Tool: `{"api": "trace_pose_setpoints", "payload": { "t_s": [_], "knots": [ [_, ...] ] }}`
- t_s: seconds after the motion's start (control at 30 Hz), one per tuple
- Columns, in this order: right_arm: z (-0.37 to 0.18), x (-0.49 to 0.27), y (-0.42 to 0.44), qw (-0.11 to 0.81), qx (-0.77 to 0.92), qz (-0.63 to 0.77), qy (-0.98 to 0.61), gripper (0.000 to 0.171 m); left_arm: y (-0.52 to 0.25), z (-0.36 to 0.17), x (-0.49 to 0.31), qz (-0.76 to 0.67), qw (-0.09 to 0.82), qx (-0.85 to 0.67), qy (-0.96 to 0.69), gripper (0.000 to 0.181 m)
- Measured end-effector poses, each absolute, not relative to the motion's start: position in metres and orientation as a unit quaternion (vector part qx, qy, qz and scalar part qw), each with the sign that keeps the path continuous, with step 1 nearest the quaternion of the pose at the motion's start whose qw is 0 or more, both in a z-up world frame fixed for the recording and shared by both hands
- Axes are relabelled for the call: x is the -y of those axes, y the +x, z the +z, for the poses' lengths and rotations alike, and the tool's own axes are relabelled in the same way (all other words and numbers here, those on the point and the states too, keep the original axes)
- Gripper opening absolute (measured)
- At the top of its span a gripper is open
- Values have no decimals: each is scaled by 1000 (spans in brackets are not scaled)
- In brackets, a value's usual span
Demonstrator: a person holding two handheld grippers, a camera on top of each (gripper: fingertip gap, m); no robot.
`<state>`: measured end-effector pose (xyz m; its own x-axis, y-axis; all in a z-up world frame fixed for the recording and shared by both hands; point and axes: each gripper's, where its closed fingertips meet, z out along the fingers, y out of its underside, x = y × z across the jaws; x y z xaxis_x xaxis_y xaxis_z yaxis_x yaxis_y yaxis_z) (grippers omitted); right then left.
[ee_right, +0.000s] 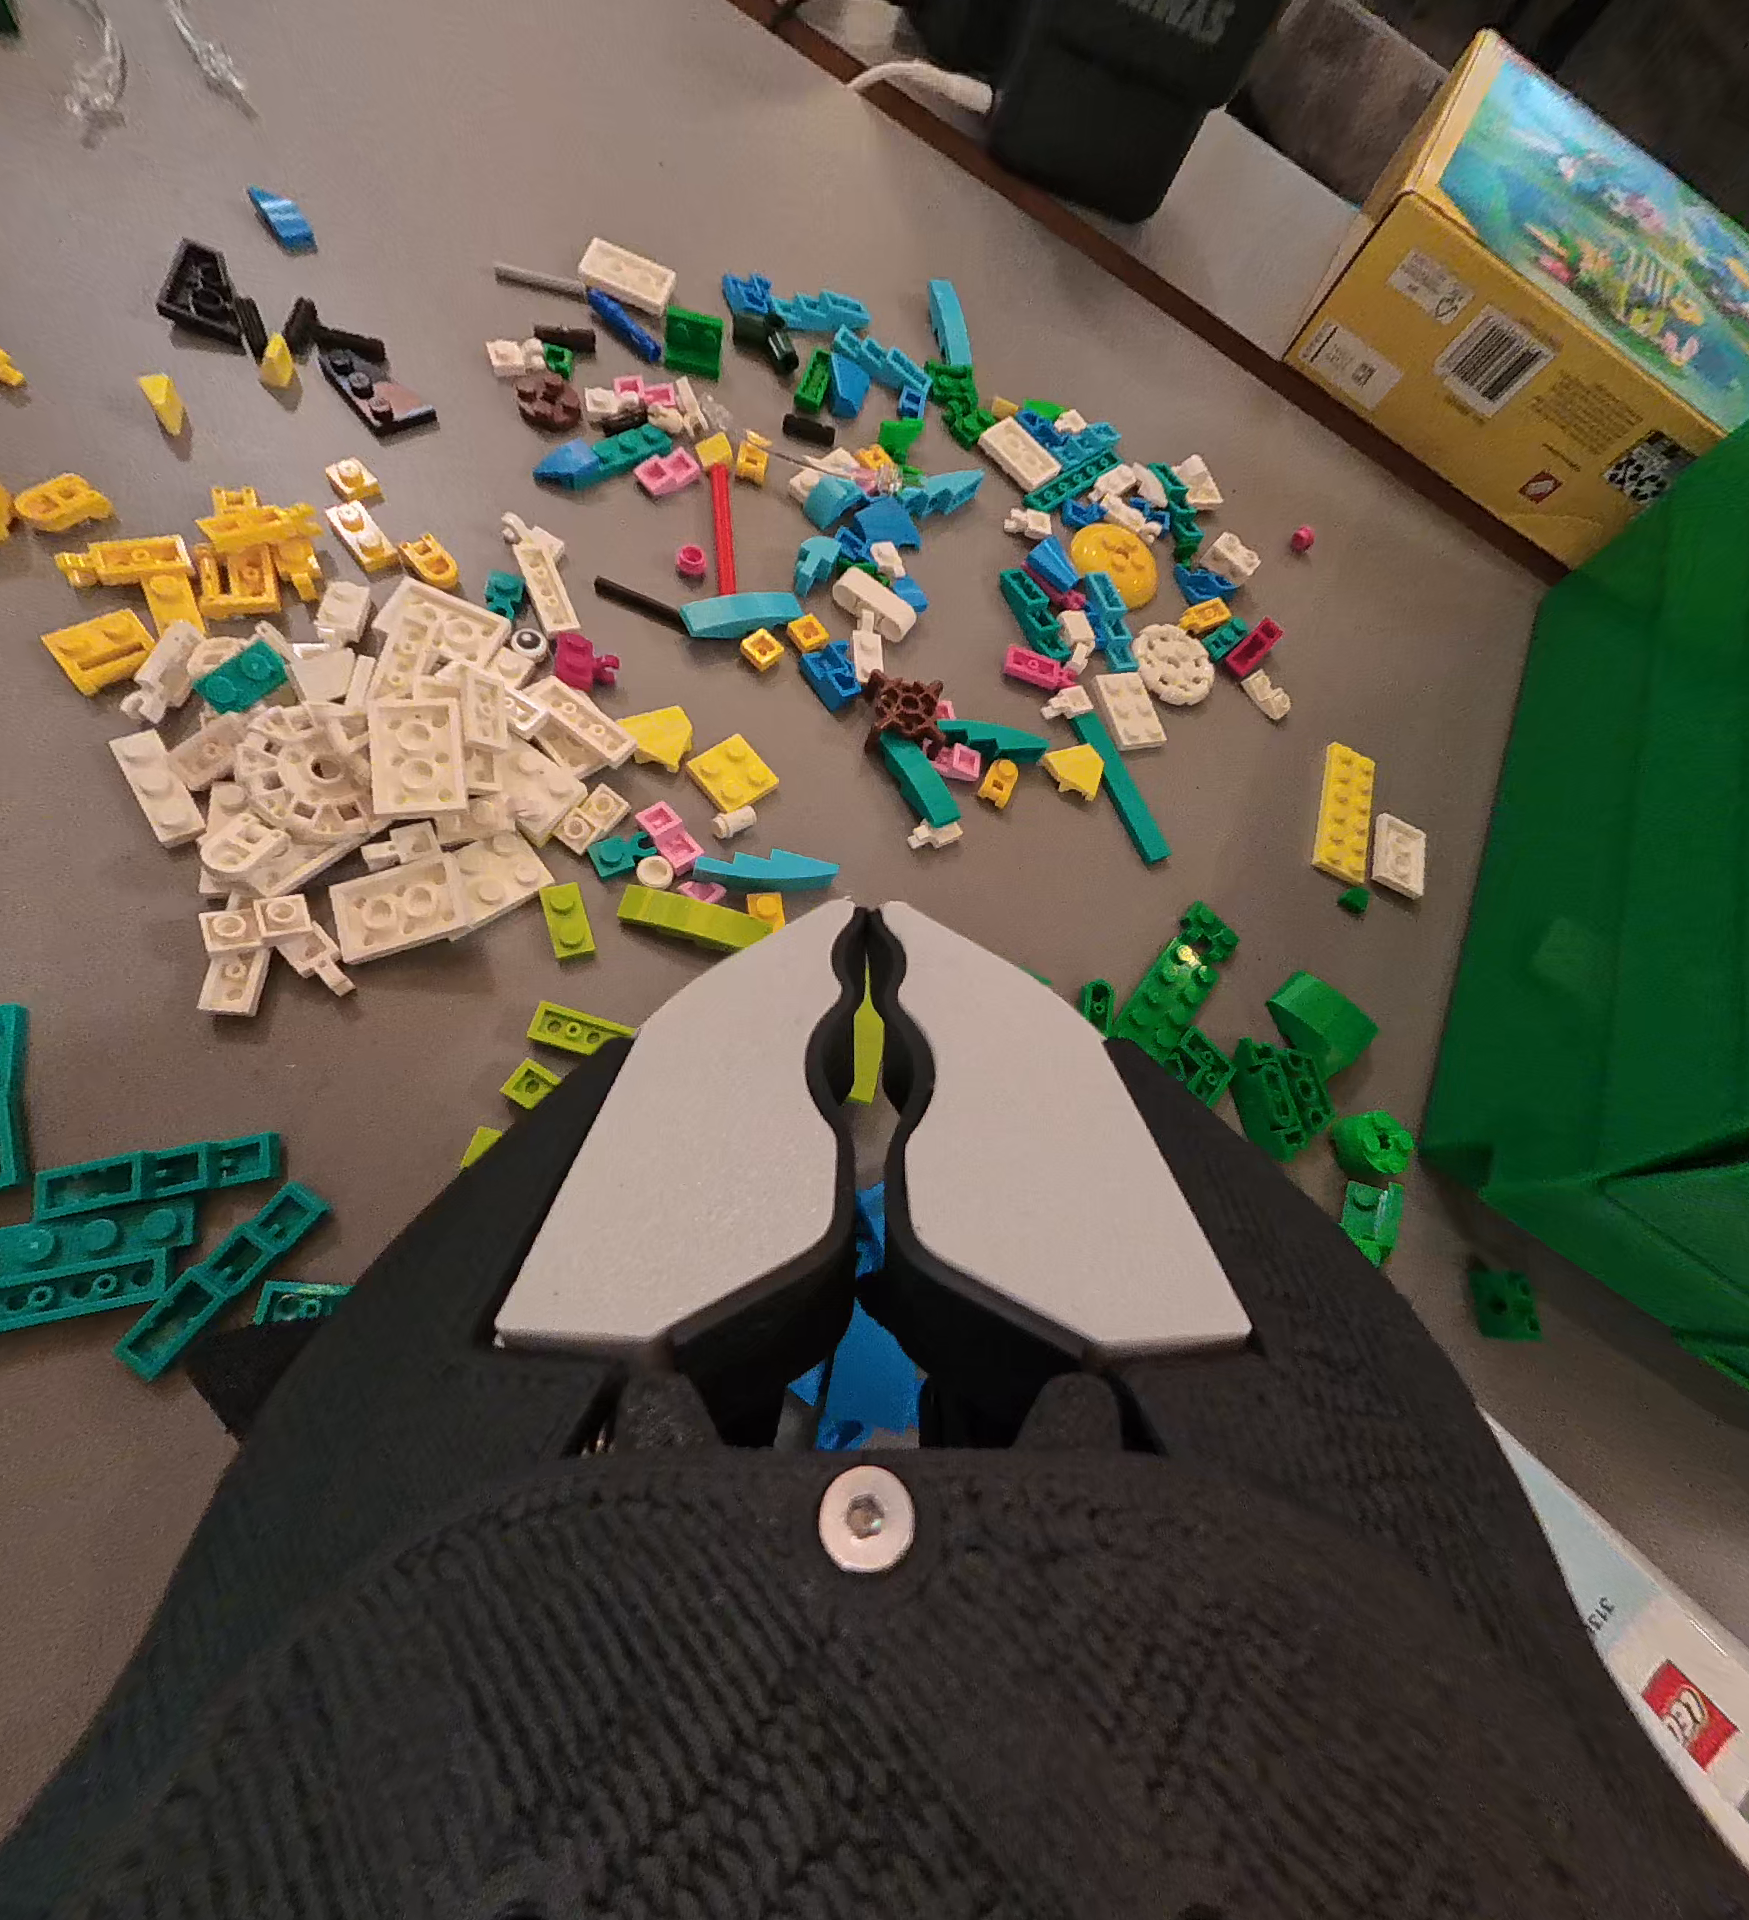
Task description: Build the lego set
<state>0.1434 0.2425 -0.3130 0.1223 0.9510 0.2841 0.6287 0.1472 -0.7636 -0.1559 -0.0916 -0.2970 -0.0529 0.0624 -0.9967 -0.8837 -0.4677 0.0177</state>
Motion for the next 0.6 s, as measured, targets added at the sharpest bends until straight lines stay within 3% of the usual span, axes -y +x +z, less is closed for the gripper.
{"api": "trace_pose_setpoints", "payload": {
  "t_s": [0.6],
  "knots": [
    [-316, -241, 141, 412, 640, 190, -620, 0, -156, -298, 91, 632, 374, -356, -578, 8]
  ]
}}
